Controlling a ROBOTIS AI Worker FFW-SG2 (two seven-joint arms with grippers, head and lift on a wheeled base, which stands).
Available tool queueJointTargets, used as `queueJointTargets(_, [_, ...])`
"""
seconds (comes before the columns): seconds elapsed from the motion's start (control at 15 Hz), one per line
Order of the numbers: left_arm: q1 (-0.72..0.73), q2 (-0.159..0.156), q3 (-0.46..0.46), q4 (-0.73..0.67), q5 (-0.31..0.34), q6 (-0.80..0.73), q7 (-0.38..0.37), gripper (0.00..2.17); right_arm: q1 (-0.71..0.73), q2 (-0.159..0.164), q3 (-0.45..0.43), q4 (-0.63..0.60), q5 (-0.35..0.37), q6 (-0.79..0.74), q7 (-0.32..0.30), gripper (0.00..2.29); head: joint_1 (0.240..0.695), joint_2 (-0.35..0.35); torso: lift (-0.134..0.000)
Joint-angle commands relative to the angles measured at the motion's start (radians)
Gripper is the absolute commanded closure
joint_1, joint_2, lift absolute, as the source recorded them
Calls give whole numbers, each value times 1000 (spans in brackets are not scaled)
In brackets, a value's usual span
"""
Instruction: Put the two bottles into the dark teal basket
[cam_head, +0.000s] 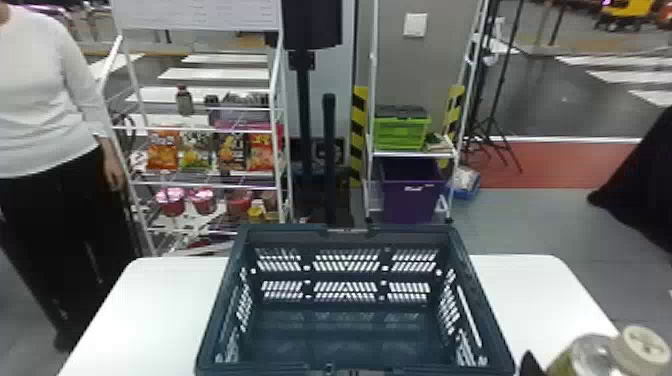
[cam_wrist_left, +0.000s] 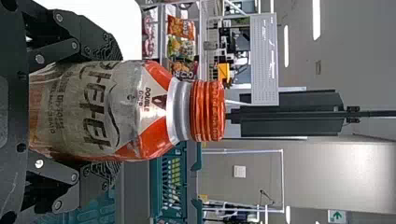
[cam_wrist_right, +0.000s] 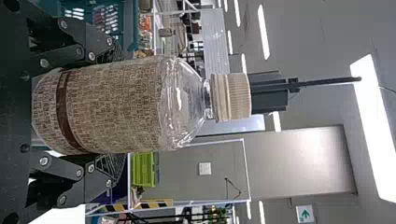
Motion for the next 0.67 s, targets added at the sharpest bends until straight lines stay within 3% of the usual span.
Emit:
queueJointTargets(0.0, [1, 10, 0, 0, 2, 0, 0, 2148, -45, 1, 67, -70, 16, 98, -86, 1659, 499, 0, 0])
queueJointTargets(0.27, [1, 16, 0, 11, 8, -3, -3, 2148, -211, 1, 182, -119, 42, 387, -279, 1659, 499, 0, 0])
queueJointTargets(0.6, [-5, 18, 2, 39, 32, -24, -28, 2148, -458, 1, 261, -122, 91, 872, -329, 1659, 499, 0, 0])
